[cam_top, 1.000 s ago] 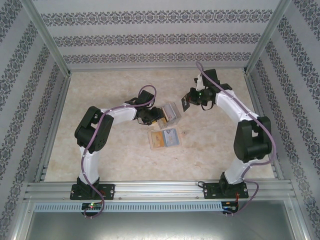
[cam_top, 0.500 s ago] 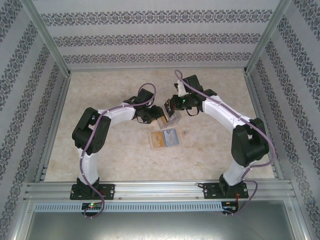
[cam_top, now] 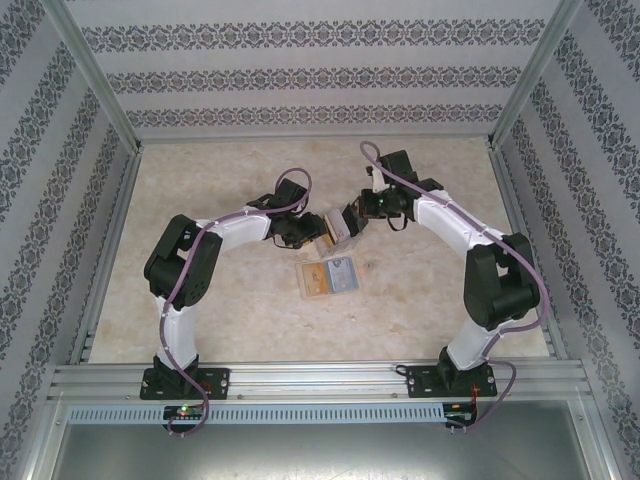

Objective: Put the credit cards into the card holder
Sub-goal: Flip over the card slot in the card holder.

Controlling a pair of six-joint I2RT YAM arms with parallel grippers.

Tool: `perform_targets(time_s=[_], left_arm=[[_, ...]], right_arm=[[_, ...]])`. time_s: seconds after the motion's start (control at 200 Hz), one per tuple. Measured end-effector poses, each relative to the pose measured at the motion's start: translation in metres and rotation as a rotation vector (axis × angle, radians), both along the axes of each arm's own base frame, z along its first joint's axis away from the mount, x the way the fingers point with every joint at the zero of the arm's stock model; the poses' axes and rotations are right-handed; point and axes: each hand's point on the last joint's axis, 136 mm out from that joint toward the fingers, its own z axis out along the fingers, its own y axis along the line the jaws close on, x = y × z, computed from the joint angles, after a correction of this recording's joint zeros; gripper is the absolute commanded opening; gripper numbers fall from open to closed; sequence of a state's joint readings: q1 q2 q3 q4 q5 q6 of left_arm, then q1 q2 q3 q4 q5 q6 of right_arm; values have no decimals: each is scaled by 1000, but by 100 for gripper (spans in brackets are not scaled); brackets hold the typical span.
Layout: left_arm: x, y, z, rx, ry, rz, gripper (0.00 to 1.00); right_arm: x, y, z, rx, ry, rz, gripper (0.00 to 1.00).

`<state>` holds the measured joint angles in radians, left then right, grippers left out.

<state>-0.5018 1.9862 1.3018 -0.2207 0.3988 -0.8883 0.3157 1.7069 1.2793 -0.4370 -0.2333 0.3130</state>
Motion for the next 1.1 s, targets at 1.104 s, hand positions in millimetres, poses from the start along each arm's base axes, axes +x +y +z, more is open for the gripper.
perform_targets(time_s=[1.104], left_arm=[[-106,44,-13,70,69,18,48]], right_arm=[[-126,7,-57,140,-18,49,1]])
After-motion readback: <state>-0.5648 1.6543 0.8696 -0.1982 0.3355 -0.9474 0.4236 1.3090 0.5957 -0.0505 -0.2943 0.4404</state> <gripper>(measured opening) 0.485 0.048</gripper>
